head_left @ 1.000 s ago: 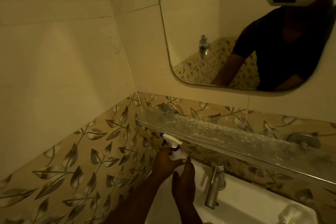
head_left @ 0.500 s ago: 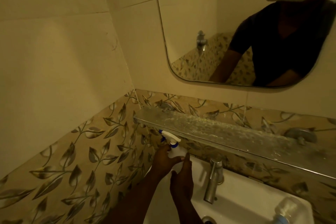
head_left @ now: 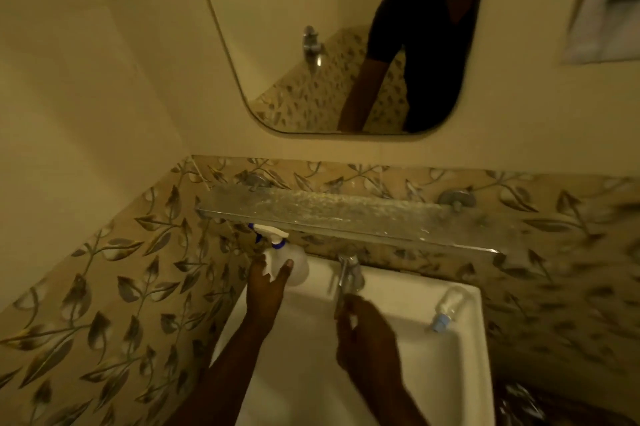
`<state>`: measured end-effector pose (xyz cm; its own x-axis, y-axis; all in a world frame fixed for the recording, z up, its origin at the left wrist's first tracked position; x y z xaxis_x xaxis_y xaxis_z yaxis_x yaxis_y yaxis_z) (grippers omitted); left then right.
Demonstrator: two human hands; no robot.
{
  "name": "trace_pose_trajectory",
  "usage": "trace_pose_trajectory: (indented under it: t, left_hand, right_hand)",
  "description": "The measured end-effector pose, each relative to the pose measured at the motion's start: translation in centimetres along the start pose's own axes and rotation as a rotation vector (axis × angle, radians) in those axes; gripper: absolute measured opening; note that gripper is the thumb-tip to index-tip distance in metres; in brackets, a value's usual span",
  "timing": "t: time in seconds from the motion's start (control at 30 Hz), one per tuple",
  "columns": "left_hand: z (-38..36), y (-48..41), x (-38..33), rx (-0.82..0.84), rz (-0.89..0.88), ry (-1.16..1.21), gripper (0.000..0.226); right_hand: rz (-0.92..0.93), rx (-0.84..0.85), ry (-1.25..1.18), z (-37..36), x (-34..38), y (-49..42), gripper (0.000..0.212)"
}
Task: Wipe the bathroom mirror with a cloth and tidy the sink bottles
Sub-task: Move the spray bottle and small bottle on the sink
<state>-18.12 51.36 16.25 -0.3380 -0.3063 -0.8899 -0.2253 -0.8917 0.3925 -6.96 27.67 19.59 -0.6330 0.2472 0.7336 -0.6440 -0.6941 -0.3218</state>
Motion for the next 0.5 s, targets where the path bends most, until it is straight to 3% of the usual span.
trace_pose_trajectory:
  t: [0.1,0.2,0.27,0.37,0.5]
  left_hand:
    - [1.0,3.5,2.6,-0.109,0.1,0.151,0.032]
    - [0.6,7.5,4.6,-0.164,0.146,0.246,0.02]
    - [-1.4,10.0,4.8,-0.146,0.137,0.239,0.021]
    - [-6.2,13.3,3.7,-0.045,0.107,0.226,0.012]
    - [-13.0,16.5,2.1,0.143,0.014,0.13,0.009]
  right_hand:
    - [-0.139,-0.139,0.153,8.0,-7.4,1.2,0.034]
    - [-0.263,-0.118,0.274,12.9,-14.0,1.2,0.043]
    - [-0.245,0.001,0.359,14.2,-16.1,0.2,0.053]
    - [-0.073,0.283,0.514,12.8,-16.4,-1.7,0.065]
    - [0.05,0.579,0.584,9.7,-17.0,-2.1,0.062]
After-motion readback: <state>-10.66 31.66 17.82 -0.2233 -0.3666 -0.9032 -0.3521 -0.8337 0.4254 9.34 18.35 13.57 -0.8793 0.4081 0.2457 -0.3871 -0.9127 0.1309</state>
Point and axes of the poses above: each hand's wrist, its own y-axis away from the middle knuckle, its own z-axis out of the back of the hand, x = y × z, the point moved 10 cm from there along -y, towards the middle knuckle, and after that the axes turned 14 degrees about z, right-handed, at the moved point
